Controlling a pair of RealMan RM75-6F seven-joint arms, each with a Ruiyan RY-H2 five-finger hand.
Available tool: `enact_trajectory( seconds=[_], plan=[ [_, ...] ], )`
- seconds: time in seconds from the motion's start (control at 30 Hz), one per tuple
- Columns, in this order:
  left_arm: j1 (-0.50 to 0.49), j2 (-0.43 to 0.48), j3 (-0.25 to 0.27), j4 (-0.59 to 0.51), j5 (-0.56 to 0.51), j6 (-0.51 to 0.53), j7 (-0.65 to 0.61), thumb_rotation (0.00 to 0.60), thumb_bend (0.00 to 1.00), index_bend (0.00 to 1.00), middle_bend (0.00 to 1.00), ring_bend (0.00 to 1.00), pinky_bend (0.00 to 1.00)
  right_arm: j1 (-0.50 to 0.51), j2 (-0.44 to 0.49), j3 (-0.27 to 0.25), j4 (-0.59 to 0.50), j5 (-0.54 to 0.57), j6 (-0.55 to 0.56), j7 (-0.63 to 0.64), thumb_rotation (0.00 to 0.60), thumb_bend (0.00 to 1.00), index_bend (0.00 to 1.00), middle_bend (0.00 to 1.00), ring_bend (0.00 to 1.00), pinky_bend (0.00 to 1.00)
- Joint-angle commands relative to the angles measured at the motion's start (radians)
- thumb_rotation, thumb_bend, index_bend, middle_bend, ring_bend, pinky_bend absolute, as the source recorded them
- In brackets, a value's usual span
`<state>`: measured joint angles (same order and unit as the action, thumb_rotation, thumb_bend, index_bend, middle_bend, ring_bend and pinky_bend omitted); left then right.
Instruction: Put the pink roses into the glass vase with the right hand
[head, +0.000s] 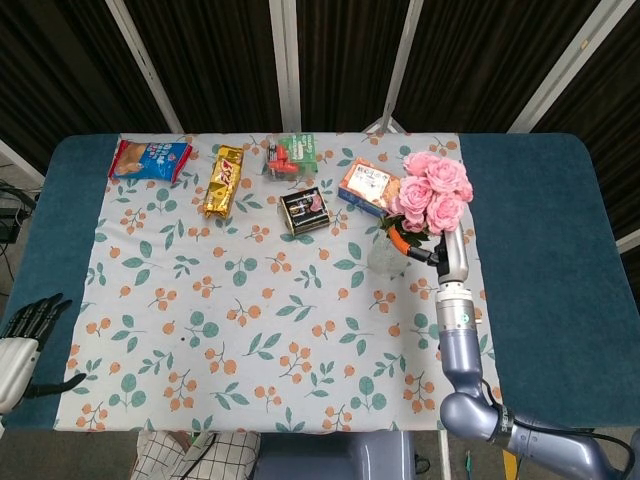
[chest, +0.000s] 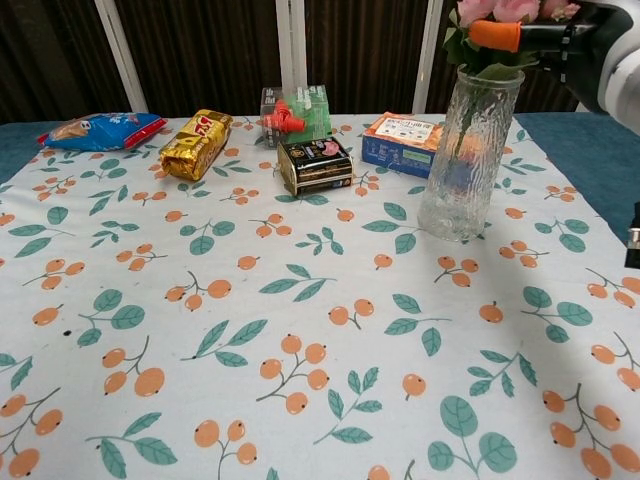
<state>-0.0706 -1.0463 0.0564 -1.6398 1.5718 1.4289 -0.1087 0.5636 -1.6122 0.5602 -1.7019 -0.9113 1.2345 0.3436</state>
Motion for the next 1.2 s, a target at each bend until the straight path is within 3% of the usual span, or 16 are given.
enact_trajectory(
  seconds=[0.03, 0.67, 0.9, 1.2],
  plan=[
    [0.001, -0.001, 0.001, 0.000, 0.001, 0.001, 0.002, 0.600, 0.00, 0.00, 0.00, 0.00, 0.00, -0.037, 0.036, -0.032, -0.034, -0.023, 0.015, -0.018, 0.600, 0.28, 0.00, 0.00, 0.00, 0.00],
    [0.000, -0.007, 0.004, -0.007, 0.011, 0.002, 0.027, 0.600, 0.00, 0.00, 0.00, 0.00, 0.00, -0.178, 0.232, -0.183, -0.150, -0.147, 0.004, -0.071, 0.600, 0.28, 0.00, 0.00, 0.00, 0.00],
    [-0.004, -0.006, 0.004, -0.011, 0.010, -0.004, 0.027, 0.600, 0.00, 0.00, 0.00, 0.00, 0.00, -0.164, 0.256, -0.191, -0.157, -0.169, -0.019, -0.105, 0.600, 0.28, 0.00, 0.00, 0.00, 0.00],
    [-0.004, 0.000, 0.005, -0.012, 0.007, -0.007, 0.017, 0.600, 0.00, 0.00, 0.00, 0.00, 0.00, -0.130, 0.294, -0.247, -0.126, -0.165, -0.050, -0.312, 0.600, 0.28, 0.00, 0.00, 0.00, 0.00]
  ],
)
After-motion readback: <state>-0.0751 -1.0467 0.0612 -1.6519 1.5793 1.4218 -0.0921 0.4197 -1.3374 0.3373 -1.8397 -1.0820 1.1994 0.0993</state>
